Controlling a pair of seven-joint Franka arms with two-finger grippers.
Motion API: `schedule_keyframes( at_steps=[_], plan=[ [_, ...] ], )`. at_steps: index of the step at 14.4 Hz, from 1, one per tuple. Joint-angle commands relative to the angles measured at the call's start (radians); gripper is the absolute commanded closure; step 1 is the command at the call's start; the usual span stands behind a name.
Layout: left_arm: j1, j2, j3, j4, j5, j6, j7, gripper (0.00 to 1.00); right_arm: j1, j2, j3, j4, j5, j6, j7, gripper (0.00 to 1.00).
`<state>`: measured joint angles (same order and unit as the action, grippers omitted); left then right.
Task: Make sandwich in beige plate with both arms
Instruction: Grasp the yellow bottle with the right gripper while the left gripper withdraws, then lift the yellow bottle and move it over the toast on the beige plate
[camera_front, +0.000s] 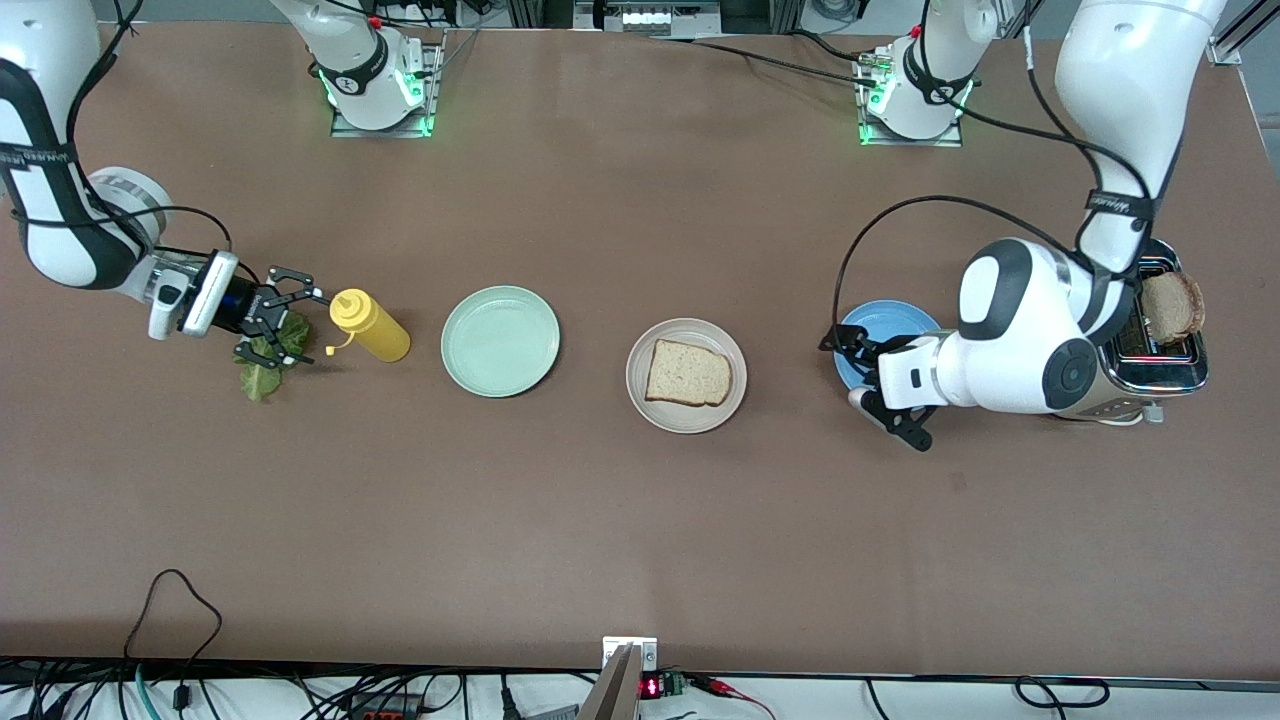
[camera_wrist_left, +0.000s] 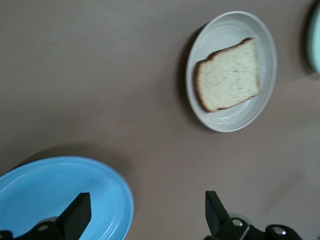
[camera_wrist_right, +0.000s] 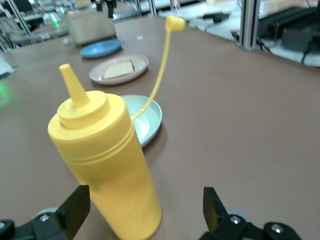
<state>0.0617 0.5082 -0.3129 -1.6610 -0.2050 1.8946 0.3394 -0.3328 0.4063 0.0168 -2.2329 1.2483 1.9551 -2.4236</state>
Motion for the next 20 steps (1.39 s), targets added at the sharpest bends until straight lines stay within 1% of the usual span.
schedule_keyframes(
  at_steps=[1,2,4,6,7,9,10,11,12,13,14,15,16,18,19,20],
  plan=[
    [0.0,-0.054,0.002,0.044,0.177,-0.096,-0.115,0.0,-0.022,0.07,0.009,0.006,0.08,-0.083,-0.133,0.0],
    [0.0,-0.062,0.0,0.078,0.226,-0.139,-0.12,0.0,-0.023,0.097,0.009,0.007,0.107,-0.111,-0.168,0.0],
    [0.0,-0.069,0.002,0.182,0.315,-0.239,-0.122,0.0,-0.022,0.135,0.011,0.009,0.138,-0.136,-0.221,0.0],
    [0.003,-0.069,0.002,0.272,0.407,-0.316,-0.118,0.0,-0.022,0.157,0.011,0.009,0.146,-0.153,-0.245,0.0],
    [0.01,-0.073,0.0,0.32,0.432,-0.369,-0.117,0.0,-0.022,0.166,0.011,0.01,0.148,-0.162,-0.256,0.0],
    [0.015,-0.074,0.0,0.413,0.43,-0.503,-0.118,0.0,-0.017,0.183,0.012,0.009,0.169,-0.188,-0.294,0.0],
    [0.007,-0.092,0.02,0.423,0.427,-0.517,-0.128,0.0,-0.014,0.187,0.012,0.01,0.172,-0.206,-0.308,0.0],
    [0.003,-0.126,0.044,0.418,0.411,-0.517,-0.155,0.0,-0.012,0.193,0.015,0.009,0.172,-0.219,-0.325,0.0],
    [0.001,-0.146,0.09,0.412,0.359,-0.517,-0.21,0.0,-0.012,0.2,0.018,0.01,0.174,-0.232,-0.339,0.0],
    [-0.016,-0.189,0.16,0.376,0.296,-0.511,-0.274,0.0,-0.011,0.21,0.02,0.01,0.183,-0.248,-0.36,0.0],
    [-0.035,-0.235,0.21,0.328,0.256,-0.491,-0.307,0.0,-0.009,0.219,0.022,0.01,0.192,-0.257,-0.38,0.0],
    [-0.048,-0.29,0.248,0.27,0.24,-0.448,-0.304,0.0,-0.006,0.233,0.023,0.01,0.203,-0.266,-0.4,0.0],
    [-0.066,-0.347,0.268,0.2,0.242,-0.399,-0.304,0.0,0.003,0.238,0.023,0.01,0.212,-0.274,-0.413,0.0],
    [-0.095,-0.463,0.31,0.069,0.251,-0.256,-0.303,0.0,0.012,0.239,0.023,0.015,0.223,-0.285,-0.431,0.0],
    [-0.097,-0.491,0.31,0.025,0.253,-0.205,-0.303,0.0,0.017,0.239,0.023,0.021,0.223,-0.286,-0.431,0.0],
    [-0.1,-0.506,0.31,0.004,0.253,-0.189,-0.303,0.0,0.026,0.239,0.023,0.029,0.223,-0.286,-0.431,0.0]
  ],
)
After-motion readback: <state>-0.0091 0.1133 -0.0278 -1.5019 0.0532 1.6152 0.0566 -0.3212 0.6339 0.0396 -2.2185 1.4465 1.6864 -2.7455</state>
